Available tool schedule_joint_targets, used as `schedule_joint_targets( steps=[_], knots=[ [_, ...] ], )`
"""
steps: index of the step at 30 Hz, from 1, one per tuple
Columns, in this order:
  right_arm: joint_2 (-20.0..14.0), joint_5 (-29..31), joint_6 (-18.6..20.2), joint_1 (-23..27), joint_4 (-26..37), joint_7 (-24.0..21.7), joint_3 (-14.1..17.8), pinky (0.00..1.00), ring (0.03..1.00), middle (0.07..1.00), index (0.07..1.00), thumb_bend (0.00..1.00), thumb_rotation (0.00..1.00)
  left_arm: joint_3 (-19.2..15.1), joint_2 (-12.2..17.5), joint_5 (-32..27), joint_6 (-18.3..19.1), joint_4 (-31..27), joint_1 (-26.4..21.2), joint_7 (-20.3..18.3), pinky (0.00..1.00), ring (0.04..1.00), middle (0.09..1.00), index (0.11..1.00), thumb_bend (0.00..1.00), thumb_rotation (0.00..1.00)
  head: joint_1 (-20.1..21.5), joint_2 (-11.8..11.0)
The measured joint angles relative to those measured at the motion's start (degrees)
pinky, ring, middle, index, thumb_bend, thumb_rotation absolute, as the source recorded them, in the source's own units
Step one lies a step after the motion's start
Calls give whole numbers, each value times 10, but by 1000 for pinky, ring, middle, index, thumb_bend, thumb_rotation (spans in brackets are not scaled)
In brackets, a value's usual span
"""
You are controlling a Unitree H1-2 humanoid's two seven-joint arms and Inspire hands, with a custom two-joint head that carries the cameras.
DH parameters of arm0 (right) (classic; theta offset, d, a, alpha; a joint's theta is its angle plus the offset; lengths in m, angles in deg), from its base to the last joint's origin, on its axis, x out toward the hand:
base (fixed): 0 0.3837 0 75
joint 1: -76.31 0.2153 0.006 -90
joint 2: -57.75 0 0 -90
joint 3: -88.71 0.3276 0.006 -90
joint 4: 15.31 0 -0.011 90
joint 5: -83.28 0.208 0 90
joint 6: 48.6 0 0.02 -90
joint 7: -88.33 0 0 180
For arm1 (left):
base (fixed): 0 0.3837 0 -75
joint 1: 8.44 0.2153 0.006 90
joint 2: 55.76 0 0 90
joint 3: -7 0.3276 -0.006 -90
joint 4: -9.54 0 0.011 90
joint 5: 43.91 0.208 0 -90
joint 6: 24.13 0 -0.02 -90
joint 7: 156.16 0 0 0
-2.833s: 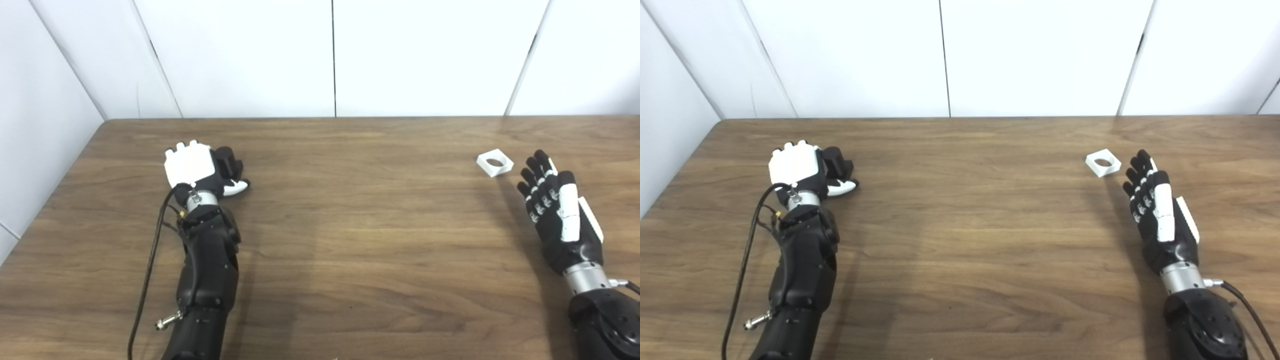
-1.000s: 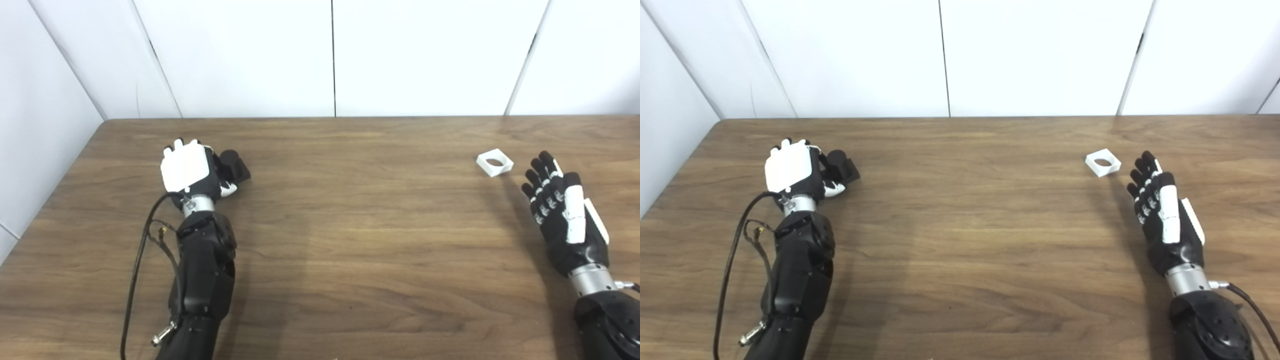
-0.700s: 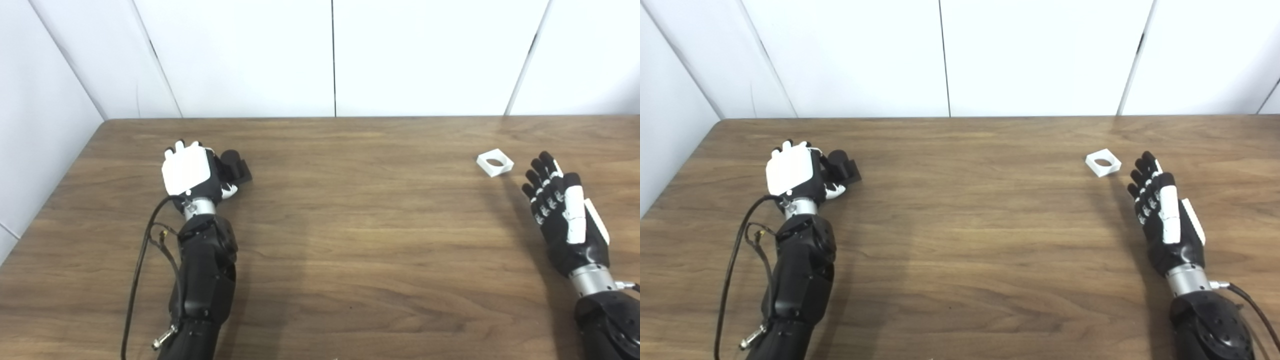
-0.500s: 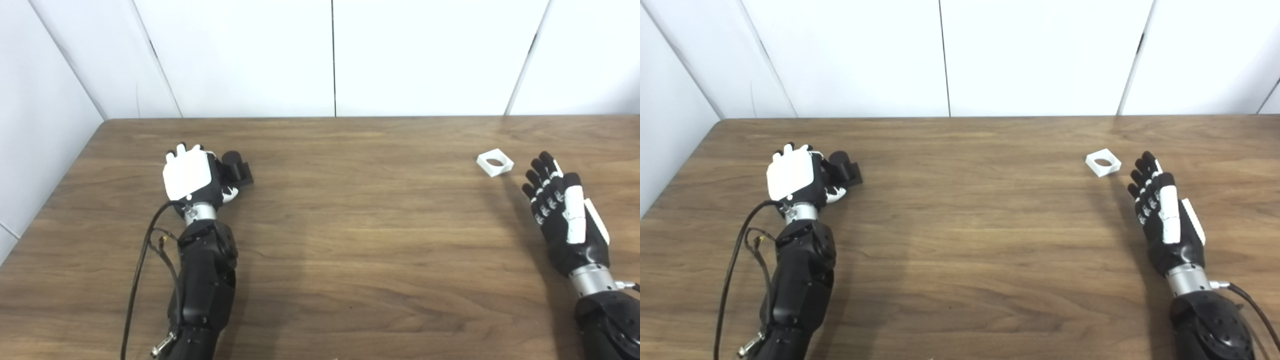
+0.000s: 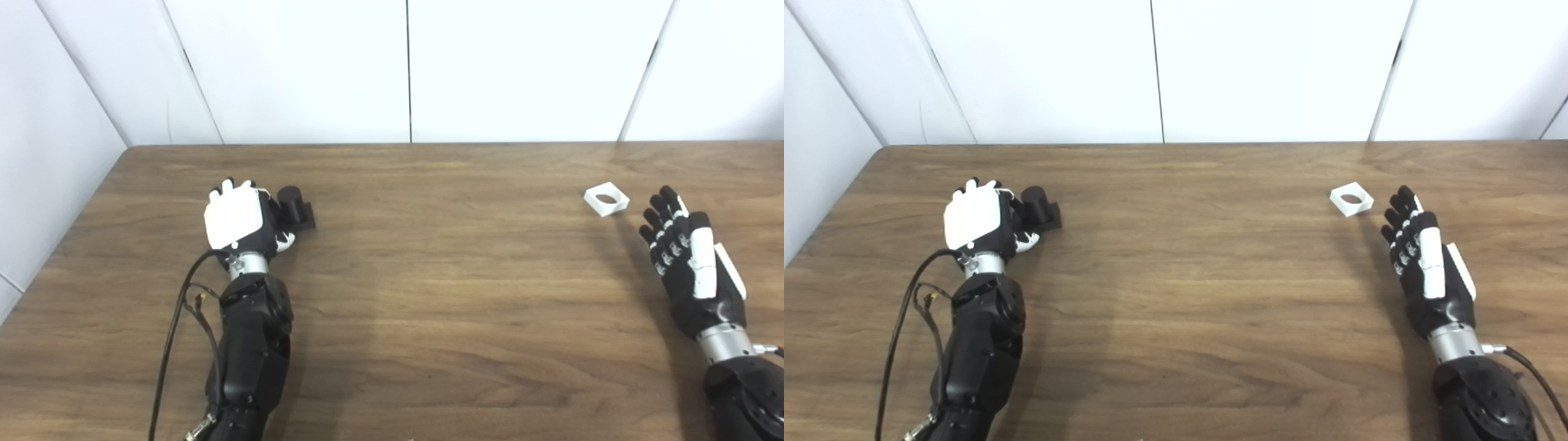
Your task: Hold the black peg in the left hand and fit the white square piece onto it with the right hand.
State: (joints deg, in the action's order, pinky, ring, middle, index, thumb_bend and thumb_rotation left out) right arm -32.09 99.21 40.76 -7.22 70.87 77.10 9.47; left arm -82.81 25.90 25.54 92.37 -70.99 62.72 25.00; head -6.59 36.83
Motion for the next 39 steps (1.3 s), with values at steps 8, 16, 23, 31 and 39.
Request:
schedule_joint_targets(
  steps=[8, 16, 23, 31, 39],
  knots=[
    [0, -3, 2, 0, 0, 1, 0, 1000, 1000, 1000, 1000, 596, 1000, 24, 6, -17, 0, -19, 19, 12, 964, 1000, 900, 486, 521, 56, 3, 0],
    [0, -3, 3, 0, 1, 0, -1, 1000, 1000, 1000, 1000, 585, 1000, 41, 11, -26, 0, -48, 41, 13, 967, 999, 905, 487, 521, 55, 7, 2],
    [1, -3, 5, -2, 4, 0, -2, 1000, 1000, 1000, 1000, 592, 1000, 57, 12, -38, 0, -87, 66, 2, 956, 1000, 903, 487, 519, 57, 11, 3],
    [3, -6, 11, -8, 12, 1, -6, 1000, 1000, 1000, 1000, 587, 1000, 94, 13, -37, 0, -123, 92, -2, 969, 991, 898, 488, 518, 59, 15, 3],
    [4, -7, 18, -8, 14, 4, -6, 1000, 1000, 1000, 1000, 587, 1000, 129, 10, -23, 0, -143, 105, -8, 957, 986, 896, 490, 517, 61, 21, 4]
  ],
)
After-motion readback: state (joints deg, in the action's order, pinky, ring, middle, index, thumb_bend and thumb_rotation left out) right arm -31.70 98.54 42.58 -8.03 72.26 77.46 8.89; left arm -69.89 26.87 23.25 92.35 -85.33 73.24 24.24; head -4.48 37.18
